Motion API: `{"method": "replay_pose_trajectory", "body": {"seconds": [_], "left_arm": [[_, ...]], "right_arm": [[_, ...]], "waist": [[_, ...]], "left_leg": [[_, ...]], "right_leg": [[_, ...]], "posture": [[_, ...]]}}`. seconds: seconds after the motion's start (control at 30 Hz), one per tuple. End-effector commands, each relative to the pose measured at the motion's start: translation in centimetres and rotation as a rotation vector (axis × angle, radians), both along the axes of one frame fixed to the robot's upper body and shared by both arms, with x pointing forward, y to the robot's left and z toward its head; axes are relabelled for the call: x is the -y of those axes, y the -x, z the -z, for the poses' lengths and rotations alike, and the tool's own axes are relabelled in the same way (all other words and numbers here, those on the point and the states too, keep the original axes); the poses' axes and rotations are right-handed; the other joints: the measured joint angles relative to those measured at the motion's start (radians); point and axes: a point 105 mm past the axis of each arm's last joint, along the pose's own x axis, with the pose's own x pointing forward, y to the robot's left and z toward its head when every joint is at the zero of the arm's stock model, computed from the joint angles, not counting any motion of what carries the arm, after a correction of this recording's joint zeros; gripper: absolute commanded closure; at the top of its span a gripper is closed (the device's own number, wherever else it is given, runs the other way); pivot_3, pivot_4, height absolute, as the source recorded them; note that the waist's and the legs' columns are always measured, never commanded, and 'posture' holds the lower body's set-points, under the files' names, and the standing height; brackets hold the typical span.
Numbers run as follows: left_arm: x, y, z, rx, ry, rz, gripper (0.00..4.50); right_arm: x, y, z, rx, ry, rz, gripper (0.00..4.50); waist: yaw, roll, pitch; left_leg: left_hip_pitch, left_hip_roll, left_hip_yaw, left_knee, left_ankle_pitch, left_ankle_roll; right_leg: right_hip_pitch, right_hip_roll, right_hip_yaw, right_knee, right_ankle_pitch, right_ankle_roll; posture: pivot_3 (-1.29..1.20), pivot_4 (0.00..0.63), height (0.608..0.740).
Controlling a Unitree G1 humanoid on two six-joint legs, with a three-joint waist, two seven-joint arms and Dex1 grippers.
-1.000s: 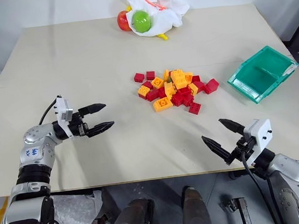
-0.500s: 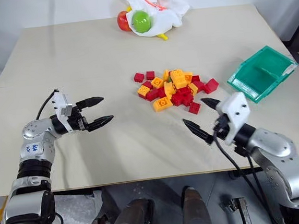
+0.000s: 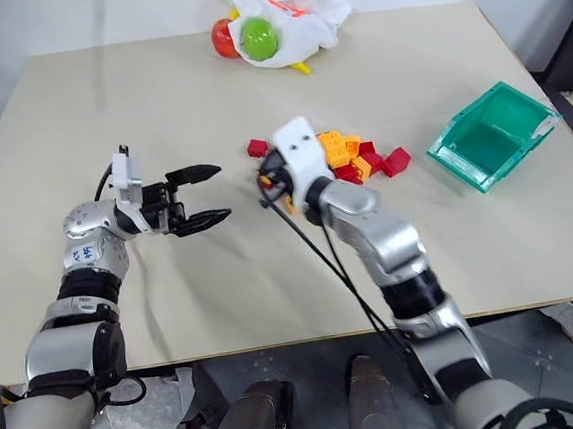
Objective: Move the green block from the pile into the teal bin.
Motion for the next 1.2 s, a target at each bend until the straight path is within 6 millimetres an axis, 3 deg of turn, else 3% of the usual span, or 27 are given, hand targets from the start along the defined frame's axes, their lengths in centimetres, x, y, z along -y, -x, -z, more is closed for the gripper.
{"method": "replay_pose_trajectory", "body": {"seconds": [0.03, 0.23, 0.43, 0.57, 0.7, 0.9, 1.07, 1.2], "left_arm": [[-0.2, 0.5, -0.5, 0.042, -0.015, 0.052, 0.00], [-0.2, 0.1, -0.7, 0.059, -0.006, 0.018, 0.00], [-0.2, 0.1, -0.4, 0.060, 0.001, 0.005, 0.00], [-0.1, 0.1, -0.2, 0.057, 0.009, -0.005, 0.00], [0.2, 0.0, -0.2, 0.058, 0.018, -0.009, 0.00], [0.5, -0.1, -0.2, 0.059, 0.027, -0.006, 0.00], [0.6, 0.0, -0.1, 0.062, 0.031, -0.002, 0.00], [0.6, 0.1, 0.0, 0.059, 0.030, 0.003, 0.00]], "right_arm": [[0.6, -2.6, -0.1, 0.011, 0.021, 0.123, 4.44], [3.6, -6.0, 0.9, -0.035, 0.084, 0.383, 4.44], [6.4, -6.1, 0.2, -0.018, 0.085, 0.481, 4.44], [8.4, -4.8, 0.0, -0.015, 0.098, 0.506, 4.44], [11.0, -2.8, 1.1, -0.041, 0.176, 0.510, 4.44], [11.7, 0.1, 1.6, -0.070, 0.239, 0.387, 4.44], [10.5, 3.7, -2.6, 0.051, 0.086, 0.084, 4.44], [12.5, 5.4, -3.4, 0.105, 0.120, 0.003, 4.44]], "waist": [[-0.007, 0.000, 0.000], [-0.030, 0.000, 0.000], [-0.024, 0.000, 0.000], [-0.021, 0.000, 0.000], [-0.019, 0.000, 0.000], [-0.015, 0.000, 0.000], [-0.012, 0.000, 0.000], [0.006, 0.000, 0.000]], "left_leg": [[0.000, -0.001, 0.000, 0.000, 0.000, 0.001], [-0.007, 0.000, -0.002, 0.002, 0.000, 0.001], [-0.008, -0.001, -0.003, 0.006, 0.000, 0.000], [-0.010, -0.002, -0.006, 0.011, 0.000, 0.000], [-0.010, -0.002, -0.005, 0.013, 0.000, 0.001], [-0.010, -0.001, -0.002, 0.015, 0.000, 0.000], [-0.010, 0.000, 0.000, 0.015, 0.000, 0.000], [-0.010, -0.001, 0.000, 0.015, -0.001, 0.002]], "right_leg": [[0.000, -0.001, 0.000, 0.000, 0.000, 0.000], [-0.006, 0.000, -0.002, 0.001, 0.000, 0.000], [-0.006, -0.001, -0.001, 0.004, 0.000, 0.000], [-0.005, -0.001, -0.001, 0.007, 0.000, 0.000], [-0.005, -0.001, -0.001, 0.007, 0.000, 0.000], [-0.005, 0.000, 0.001, 0.008, 0.000, 0.000], [-0.005, 0.001, 0.002, 0.008, 0.000, 0.000], [-0.005, 0.001, 0.002, 0.006, 0.001, 0.001]], "posture": [[0.00, 0.150, 0.740], [0.00, 0.150, 0.740], [0.00, 0.150, 0.740], [0.00, 0.150, 0.740], [0.00, 0.150, 0.740], [0.00, 0.150, 0.740], [0.00, 0.150, 0.740], [0.00, 0.150, 0.740]]}}
